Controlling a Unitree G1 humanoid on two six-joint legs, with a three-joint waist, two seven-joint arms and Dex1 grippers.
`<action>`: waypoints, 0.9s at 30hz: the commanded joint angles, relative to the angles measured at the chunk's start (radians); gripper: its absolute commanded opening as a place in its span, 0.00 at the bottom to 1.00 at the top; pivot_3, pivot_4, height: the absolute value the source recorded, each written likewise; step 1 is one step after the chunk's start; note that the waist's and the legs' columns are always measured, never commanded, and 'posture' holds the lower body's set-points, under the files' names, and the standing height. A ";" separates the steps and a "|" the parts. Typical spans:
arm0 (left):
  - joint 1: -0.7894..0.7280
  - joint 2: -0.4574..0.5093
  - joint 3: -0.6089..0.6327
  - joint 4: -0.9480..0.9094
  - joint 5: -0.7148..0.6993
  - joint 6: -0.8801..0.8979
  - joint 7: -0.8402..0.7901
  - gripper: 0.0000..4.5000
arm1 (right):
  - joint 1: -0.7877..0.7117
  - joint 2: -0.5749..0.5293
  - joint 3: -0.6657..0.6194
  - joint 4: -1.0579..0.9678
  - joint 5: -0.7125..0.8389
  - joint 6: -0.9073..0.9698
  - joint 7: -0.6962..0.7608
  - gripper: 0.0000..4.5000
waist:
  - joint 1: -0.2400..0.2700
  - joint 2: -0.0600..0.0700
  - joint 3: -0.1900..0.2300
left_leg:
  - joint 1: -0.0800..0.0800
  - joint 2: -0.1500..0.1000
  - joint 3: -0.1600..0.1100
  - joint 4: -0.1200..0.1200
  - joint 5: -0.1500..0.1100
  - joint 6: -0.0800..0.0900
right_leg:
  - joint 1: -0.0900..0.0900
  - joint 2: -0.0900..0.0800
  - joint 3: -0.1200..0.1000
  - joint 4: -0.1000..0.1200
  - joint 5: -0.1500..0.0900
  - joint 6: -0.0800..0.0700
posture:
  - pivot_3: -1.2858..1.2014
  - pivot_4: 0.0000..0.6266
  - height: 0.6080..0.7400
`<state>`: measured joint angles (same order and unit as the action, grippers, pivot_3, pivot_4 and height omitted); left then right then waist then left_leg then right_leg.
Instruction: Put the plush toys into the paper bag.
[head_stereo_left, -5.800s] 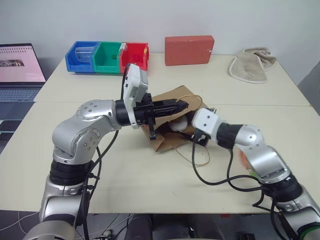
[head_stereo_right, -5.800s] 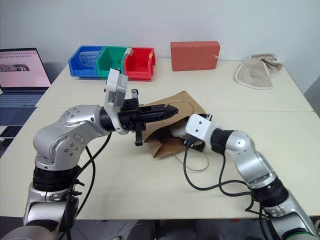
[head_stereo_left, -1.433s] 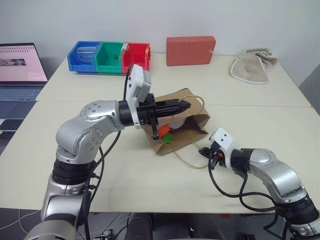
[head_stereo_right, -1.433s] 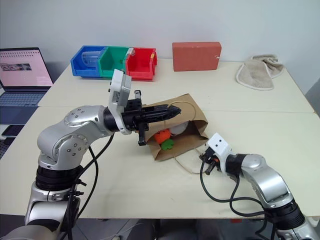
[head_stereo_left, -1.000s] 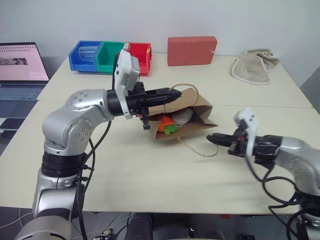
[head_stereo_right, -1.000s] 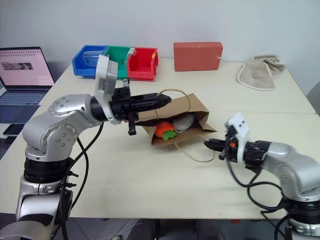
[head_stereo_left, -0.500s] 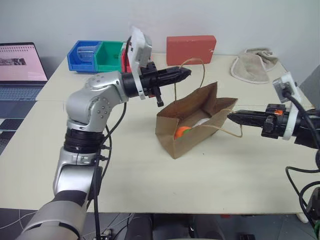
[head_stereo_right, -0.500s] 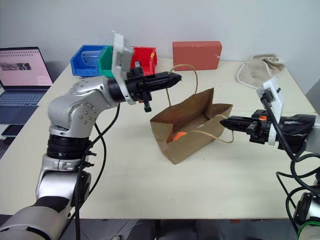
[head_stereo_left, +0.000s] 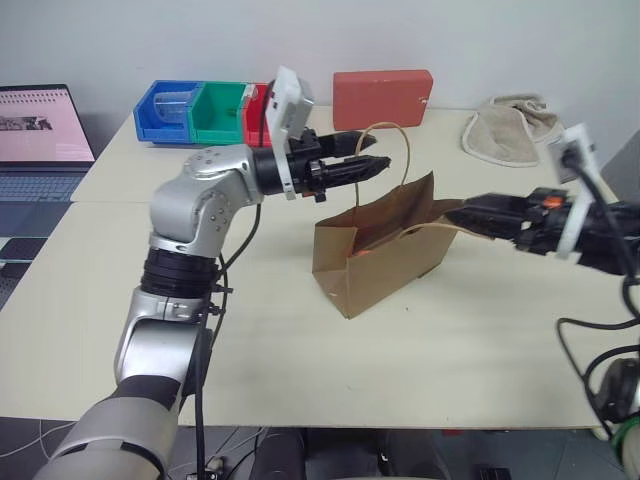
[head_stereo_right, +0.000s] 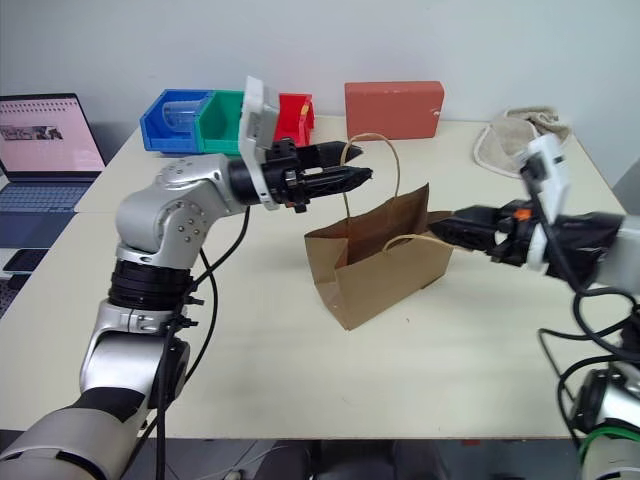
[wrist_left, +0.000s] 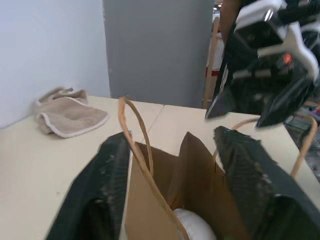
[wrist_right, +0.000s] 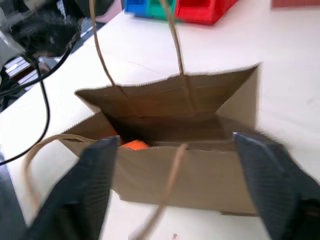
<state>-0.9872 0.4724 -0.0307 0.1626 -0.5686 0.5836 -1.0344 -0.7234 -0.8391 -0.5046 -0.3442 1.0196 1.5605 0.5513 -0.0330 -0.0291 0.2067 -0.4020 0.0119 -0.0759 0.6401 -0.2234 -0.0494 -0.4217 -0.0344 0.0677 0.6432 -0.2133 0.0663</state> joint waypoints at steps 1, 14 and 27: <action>-0.002 0.028 0.032 -0.052 -0.015 0.011 -0.017 0.87 | 0.049 -0.094 -0.012 -0.017 0.013 -0.092 0.112 1.00 | 0.000 0.000 0.000 | 0.000 0.000 0.000 0.000 0.000 0.000 | 0.000 0.000 0.000 0.000 0.000 0.000 | 0.52 0.24 1.00; 0.355 0.266 0.198 -0.297 -0.082 0.081 -0.038 1.00 | 0.469 -0.314 0.028 -0.036 -0.341 -0.823 0.548 1.00 | -0.023 0.001 0.000 | 0.002 0.001 0.003 -0.003 0.000 0.000 | 0.000 0.000 0.002 0.000 -0.002 0.002 | 0.52 0.24 1.00; 0.518 0.162 0.123 -0.380 -0.108 0.066 0.014 1.00 | 0.402 -0.258 0.135 -0.224 -0.076 -0.677 0.474 1.00 | -0.005 0.000 0.000 | 0.001 0.001 0.004 0.006 0.000 0.000 | 0.002 -0.001 0.003 0.000 -0.006 -0.005 | 0.52 0.24 1.00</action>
<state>-0.4463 0.6386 0.0965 -0.2172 -0.6831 0.6806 -1.0127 -0.3032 -1.0853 -0.3568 -0.5562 0.9237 0.8780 1.0389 -0.0382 -0.0290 0.2071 -0.4006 0.0125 -0.0720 0.6458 -0.2235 -0.0498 -0.4197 -0.0349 0.0707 0.6430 -0.2191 0.0617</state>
